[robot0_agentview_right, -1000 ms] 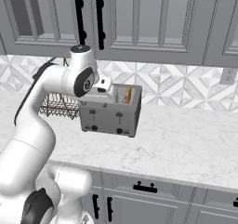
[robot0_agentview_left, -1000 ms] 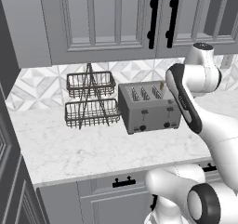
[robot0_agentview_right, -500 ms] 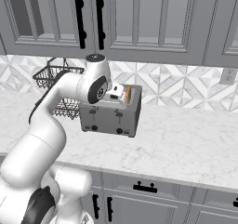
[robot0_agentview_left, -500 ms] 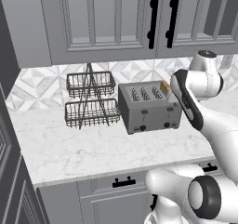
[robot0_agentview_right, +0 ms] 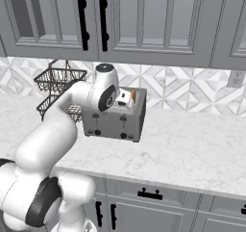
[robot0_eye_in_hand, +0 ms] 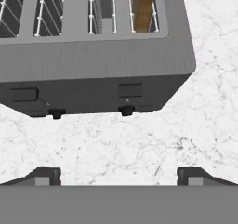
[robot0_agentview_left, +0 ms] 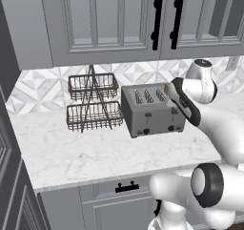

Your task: Start the toaster. Once the lever pops up, take the bread to the plate on the dining counter.

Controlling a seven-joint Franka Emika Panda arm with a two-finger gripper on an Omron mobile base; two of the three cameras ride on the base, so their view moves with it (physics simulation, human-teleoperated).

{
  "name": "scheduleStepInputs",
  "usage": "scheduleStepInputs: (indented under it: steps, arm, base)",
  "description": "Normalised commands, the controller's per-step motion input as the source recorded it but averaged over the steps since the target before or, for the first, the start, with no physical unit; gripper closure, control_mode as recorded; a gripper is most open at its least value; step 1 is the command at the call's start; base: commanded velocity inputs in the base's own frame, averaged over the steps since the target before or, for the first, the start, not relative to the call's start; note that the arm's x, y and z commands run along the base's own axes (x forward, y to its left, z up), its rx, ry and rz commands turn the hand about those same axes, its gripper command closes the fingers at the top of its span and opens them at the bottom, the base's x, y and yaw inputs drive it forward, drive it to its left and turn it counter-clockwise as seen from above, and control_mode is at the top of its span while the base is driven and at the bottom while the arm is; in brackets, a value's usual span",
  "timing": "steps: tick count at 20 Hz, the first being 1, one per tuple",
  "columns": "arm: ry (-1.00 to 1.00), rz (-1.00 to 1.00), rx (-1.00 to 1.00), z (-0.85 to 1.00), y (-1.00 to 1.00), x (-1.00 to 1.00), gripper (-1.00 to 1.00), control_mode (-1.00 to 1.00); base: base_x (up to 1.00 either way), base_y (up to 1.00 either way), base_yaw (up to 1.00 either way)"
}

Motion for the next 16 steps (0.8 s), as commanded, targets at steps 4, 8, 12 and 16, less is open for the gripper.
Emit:
scheduleStepInputs:
  steps: [4,8,12,16]
  arm:
    - [-0.05,0.00,0.00,-0.32,0.00,0.41,1.00,-1.00]
    - [-0.02,0.00,0.00,-0.17,0.00,0.57,1.00,-1.00]
    - [-0.03,0.00,0.00,-0.02,-0.07,0.06,1.00,-1.00]
    - [0.00,0.00,0.00,-0.05,-0.27,0.00,1.00,-1.00]
  base:
    - [0.00,0.00,0.00]
    - [0.00,0.00,0.00]
    - [0.00,0.00,0.00]
    - [0.00,0.00,0.00]
